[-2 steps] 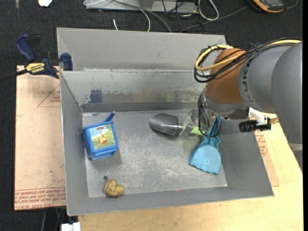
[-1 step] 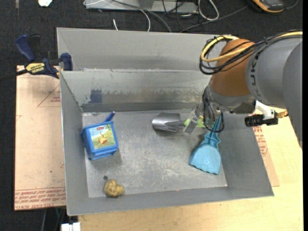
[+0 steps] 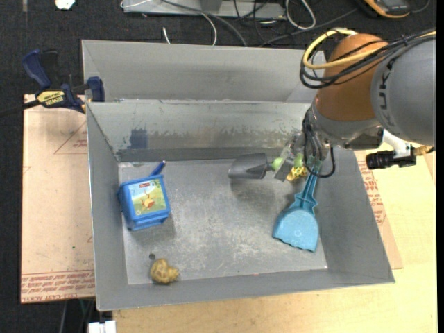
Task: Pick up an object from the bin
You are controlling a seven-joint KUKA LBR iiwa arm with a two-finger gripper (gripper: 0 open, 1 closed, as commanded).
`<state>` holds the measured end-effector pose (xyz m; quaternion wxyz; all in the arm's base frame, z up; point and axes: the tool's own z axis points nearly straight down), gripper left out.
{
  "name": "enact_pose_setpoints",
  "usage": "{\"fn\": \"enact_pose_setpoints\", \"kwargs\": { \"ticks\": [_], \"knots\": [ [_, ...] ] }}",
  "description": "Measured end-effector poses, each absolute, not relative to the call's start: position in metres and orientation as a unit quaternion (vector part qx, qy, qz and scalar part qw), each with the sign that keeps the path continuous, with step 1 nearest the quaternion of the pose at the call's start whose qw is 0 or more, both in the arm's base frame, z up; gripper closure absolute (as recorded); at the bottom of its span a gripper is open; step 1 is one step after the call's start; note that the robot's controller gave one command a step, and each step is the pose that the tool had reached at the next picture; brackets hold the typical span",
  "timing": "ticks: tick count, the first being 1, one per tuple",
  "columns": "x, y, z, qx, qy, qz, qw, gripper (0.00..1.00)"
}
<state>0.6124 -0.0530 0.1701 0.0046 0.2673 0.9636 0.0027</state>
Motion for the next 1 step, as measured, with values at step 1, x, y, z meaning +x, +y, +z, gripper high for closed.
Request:
{"fn": "enact_pose_setpoints", "kwargs": {
  "ticks": [1],
  "knots": [
    [0.6131,-0.0528,0.2035,0.267,0.964,0.003,0.006,1.00]
  ]
}}
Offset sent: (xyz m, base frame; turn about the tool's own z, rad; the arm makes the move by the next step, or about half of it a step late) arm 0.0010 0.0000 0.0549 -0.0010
